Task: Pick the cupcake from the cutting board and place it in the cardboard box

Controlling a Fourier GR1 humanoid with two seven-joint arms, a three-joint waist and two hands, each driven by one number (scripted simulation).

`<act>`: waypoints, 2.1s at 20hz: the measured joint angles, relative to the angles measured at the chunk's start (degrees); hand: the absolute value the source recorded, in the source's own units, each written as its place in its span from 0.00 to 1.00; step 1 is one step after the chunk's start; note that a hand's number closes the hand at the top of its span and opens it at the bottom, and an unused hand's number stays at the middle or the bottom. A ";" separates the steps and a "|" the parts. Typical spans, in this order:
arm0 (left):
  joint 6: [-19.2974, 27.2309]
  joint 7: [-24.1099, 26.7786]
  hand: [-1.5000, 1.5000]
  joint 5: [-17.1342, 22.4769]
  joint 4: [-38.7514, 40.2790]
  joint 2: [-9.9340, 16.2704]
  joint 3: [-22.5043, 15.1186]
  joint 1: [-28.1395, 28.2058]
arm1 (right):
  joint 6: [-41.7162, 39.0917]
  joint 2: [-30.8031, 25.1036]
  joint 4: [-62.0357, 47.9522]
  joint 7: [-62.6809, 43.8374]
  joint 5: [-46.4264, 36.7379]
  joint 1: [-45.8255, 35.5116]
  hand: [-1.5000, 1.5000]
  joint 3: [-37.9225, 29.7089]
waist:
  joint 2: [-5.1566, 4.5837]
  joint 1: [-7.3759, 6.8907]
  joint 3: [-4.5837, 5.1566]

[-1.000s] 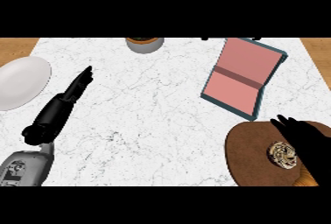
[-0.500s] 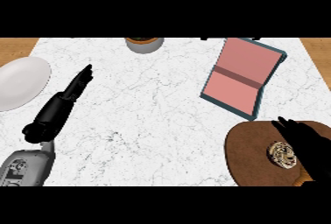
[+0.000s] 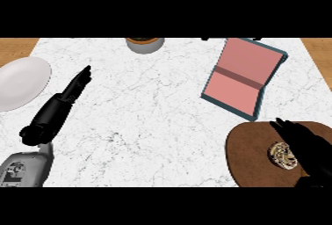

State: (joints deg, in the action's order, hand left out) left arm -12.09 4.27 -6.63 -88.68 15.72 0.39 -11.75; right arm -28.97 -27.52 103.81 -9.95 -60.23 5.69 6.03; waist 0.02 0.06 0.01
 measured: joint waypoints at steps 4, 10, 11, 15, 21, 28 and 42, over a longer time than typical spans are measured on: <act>-0.72 -0.19 0.50 -0.36 0.13 -0.50 0.69 -0.25 | 1.00 0.81 -2.03 0.00 -3.09 -0.28 0.00 -0.07 | -0.01 0.02 -0.01; -1.14 -0.99 0.50 -0.96 0.00 -1.74 1.22 -1.08 | 4.01 2.38 -6.86 2.63 -4.98 -0.23 0.00 -1.32 | -0.01 0.04 0.00; -1.13 -1.16 0.50 -1.22 -1.22 -2.11 0.84 -0.10 | 4.75 2.73 -7.95 3.28 -5.20 -0.16 0.00 -1.34 | 0.00 -0.01 -0.01; -1.38 -0.35 0.50 -1.62 0.21 -2.40 1.42 -0.71 | 7.53 1.62 -11.93 8.64 -6.00 -1.02 1.00 -1.35 | -0.01 0.01 0.03; -1.41 0.72 0.50 -2.54 -0.45 -2.86 1.32 0.88 | 15.34 2.14 -14.45 13.80 -8.81 -2.14 1.00 -0.24 | 0.15 -0.06 0.34; -2.34 -0.64 0.50 -2.29 -0.01 -3.10 1.34 -1.27 | 16.34 7.98 -13.11 15.68 -12.83 -6.91 1.00 7.96 | 0.05 -1.15 0.66; -3.27 -0.85 0.50 -1.95 0.38 -2.72 1.89 -2.44 | 19.31 26.65 -18.21 7.25 -5.35 -33.65 1.00 29.19 | -0.16 -1.79 0.03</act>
State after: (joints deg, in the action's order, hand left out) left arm -15.36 3.42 -8.58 -88.30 13.00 2.28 -14.18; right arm -9.66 -0.88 85.60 -2.69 -65.59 -27.96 35.22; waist -0.13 -1.73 0.04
